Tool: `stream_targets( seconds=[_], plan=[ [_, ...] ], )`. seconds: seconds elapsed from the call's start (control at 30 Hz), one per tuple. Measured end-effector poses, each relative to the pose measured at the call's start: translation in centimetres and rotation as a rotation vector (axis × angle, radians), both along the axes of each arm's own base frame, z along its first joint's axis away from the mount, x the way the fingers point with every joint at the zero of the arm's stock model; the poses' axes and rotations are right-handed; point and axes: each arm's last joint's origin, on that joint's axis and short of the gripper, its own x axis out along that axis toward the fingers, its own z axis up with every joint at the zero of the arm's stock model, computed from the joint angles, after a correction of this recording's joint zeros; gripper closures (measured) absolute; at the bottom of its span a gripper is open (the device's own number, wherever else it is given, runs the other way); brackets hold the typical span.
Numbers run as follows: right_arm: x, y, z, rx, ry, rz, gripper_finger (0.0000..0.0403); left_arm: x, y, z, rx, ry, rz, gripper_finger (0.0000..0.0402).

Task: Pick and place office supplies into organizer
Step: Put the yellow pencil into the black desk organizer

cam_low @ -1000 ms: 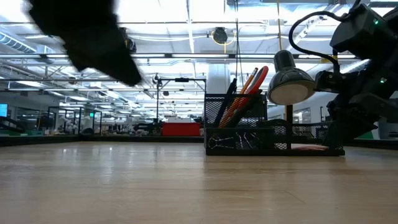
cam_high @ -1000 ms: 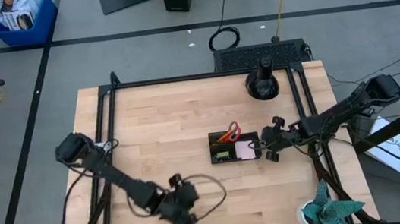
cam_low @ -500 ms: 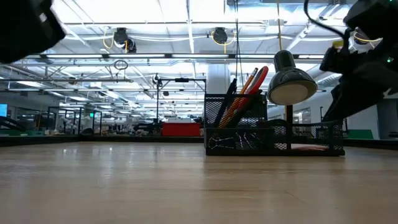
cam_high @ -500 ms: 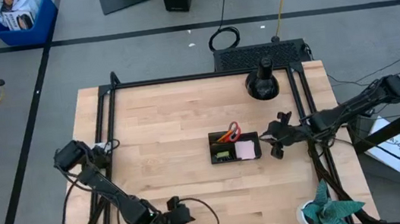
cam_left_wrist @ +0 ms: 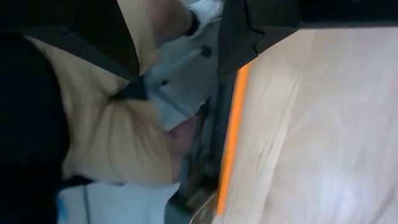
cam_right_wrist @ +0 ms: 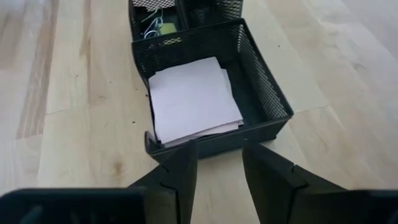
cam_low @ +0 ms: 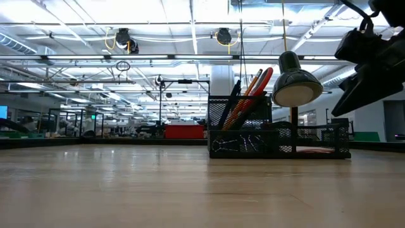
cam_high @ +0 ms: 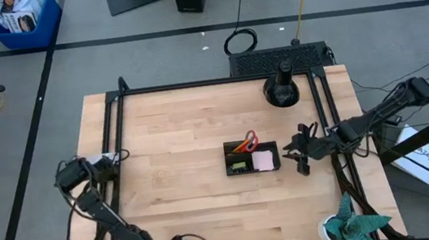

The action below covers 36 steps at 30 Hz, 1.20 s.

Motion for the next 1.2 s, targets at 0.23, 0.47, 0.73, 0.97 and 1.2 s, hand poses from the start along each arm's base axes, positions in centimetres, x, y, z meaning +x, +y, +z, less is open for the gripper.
stream_targets(
  seconds=[0.23,0.47,0.73,0.97,1.2],
  plan=[
    [-0.1,0.4,0.0,0.018,-0.004,0.011,0.0282,0.1,0.1,0.0,0.092,-0.07,-0.023,0.0183],
    [-0.2,0.6,0.0,0.023,-0.007,0.022,0.0282,1.2,-0.6,-0.9,0.152,-0.079,-0.102,0.0183],
    [-0.1,0.5,0.1,0.018,-0.024,-0.007,0.0282,2.0,-1.4,-2.1,0.294,-0.015,-0.186,0.0183],
    [0.0,0.6,0.2,0.033,-0.045,-0.012,0.0282,1.6,-0.9,-3.2,0.363,0.076,-0.186,0.0183],
    [0.0,0.6,0.2,0.032,-0.043,-0.012,0.0282,1.5,-0.8,-4.1,0.388,0.115,-0.191,0.0184]
  ],
)
